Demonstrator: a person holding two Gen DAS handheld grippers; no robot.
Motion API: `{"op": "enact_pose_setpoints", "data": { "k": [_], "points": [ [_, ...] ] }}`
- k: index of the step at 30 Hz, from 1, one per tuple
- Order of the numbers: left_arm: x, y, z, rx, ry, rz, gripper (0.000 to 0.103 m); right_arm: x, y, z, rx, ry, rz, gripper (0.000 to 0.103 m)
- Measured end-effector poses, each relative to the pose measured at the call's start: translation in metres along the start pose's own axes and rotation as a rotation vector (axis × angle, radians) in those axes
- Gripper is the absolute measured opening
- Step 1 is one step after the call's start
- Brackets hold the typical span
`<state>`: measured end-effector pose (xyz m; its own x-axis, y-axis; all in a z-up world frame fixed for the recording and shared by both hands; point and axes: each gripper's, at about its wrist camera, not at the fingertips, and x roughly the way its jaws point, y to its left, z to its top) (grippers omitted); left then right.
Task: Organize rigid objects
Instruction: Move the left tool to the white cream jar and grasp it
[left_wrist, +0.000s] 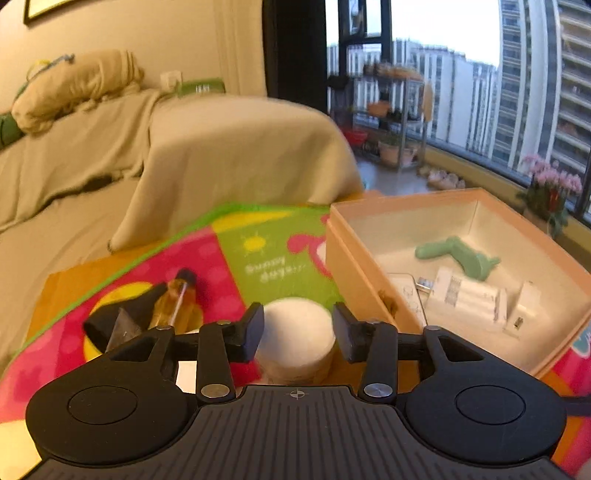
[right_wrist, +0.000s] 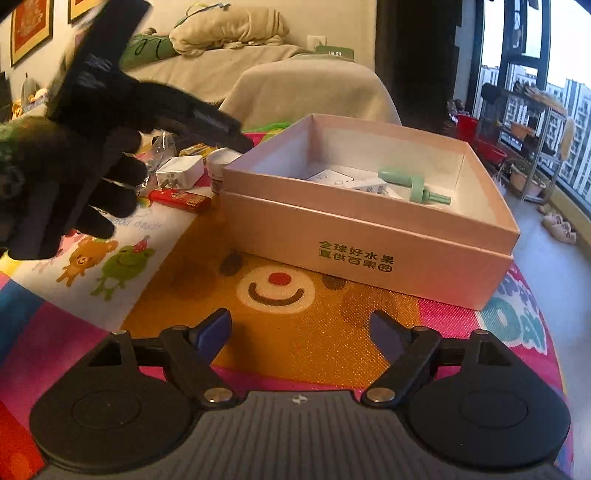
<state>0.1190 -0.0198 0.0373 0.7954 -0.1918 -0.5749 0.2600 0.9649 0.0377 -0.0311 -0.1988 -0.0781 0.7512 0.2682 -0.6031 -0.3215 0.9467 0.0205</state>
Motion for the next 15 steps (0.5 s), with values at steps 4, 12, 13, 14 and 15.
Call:
{"op": "enact_pose_setpoints", "data": {
  "k": [4, 12, 13, 14, 15],
  "points": [
    [0.0, -0.004, -0.005, 0.03, -0.029, 0.0, 0.045, 0.002, -0.001, 0.001, 0.003, 0.004, 0.011, 0.087],
    [-0.003, 0.012, -0.012, -0.015, -0.084, 0.042, 0.046, 0.002, -0.001, 0.003, 0.001, 0.009, 0.021, 0.091],
    [-0.003, 0.014, -0.012, -0.022, -0.085, 0.035, 0.046, 0.003, -0.001, 0.003, 0.001, 0.009, 0.021, 0.091],
    [-0.003, 0.015, -0.011, -0.022, -0.081, 0.028, 0.046, 0.003, -0.001, 0.003, 0.0, 0.01, 0.023, 0.091],
    [-0.004, 0.015, -0.01, -0.018, -0.073, 0.014, 0.046, 0.003, -0.001, 0.003, -0.001, 0.011, 0.023, 0.092]
  ]
}}
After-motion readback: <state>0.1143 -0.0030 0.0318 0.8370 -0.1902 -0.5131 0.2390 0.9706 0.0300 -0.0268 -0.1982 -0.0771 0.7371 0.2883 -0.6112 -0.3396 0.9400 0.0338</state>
